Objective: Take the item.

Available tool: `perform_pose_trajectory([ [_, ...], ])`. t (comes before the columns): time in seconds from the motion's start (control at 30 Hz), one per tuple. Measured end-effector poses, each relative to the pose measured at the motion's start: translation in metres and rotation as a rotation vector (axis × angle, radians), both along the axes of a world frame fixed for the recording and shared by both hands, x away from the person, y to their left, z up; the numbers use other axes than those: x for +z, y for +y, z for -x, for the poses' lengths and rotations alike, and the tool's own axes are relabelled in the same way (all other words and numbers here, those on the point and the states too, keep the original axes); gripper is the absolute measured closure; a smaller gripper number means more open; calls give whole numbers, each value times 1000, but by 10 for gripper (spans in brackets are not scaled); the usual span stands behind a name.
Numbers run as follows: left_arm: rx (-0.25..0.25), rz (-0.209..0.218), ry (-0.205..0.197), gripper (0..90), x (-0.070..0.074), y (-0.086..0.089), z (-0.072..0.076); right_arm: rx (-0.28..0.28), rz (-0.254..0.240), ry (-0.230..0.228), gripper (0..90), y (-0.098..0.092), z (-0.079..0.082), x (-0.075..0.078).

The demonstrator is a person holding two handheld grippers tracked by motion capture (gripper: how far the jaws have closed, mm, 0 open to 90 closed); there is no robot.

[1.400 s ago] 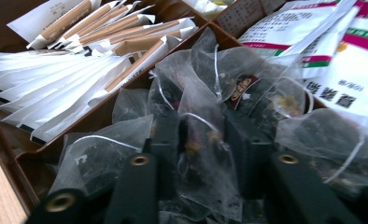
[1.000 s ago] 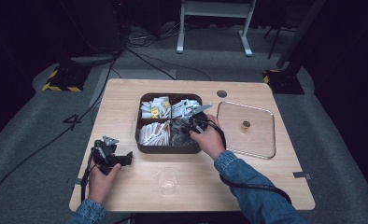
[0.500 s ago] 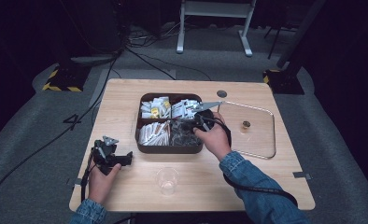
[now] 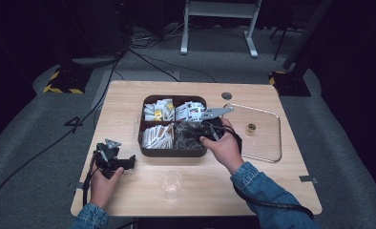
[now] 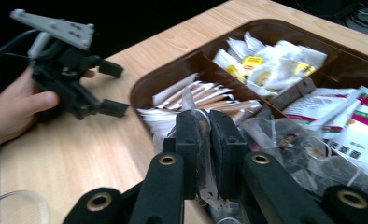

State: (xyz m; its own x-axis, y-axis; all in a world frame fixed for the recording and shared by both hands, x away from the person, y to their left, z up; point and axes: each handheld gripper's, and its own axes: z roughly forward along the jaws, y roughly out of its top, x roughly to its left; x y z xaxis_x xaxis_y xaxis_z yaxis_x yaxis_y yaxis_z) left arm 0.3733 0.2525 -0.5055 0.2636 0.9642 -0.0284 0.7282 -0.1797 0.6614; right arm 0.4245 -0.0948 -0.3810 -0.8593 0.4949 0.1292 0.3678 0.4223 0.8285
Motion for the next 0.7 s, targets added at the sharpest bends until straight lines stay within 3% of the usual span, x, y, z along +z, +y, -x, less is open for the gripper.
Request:
perform_pose_trajectory([
  [0.3, -6, -2, -2, 2, 0, 0, -2, 40, -5, -26, 831, 1, 21, 11],
  [0.7, -6, 1, -3, 4, 0, 0, -1, 97, 0, -32, 830, 3, 44, 14],
])
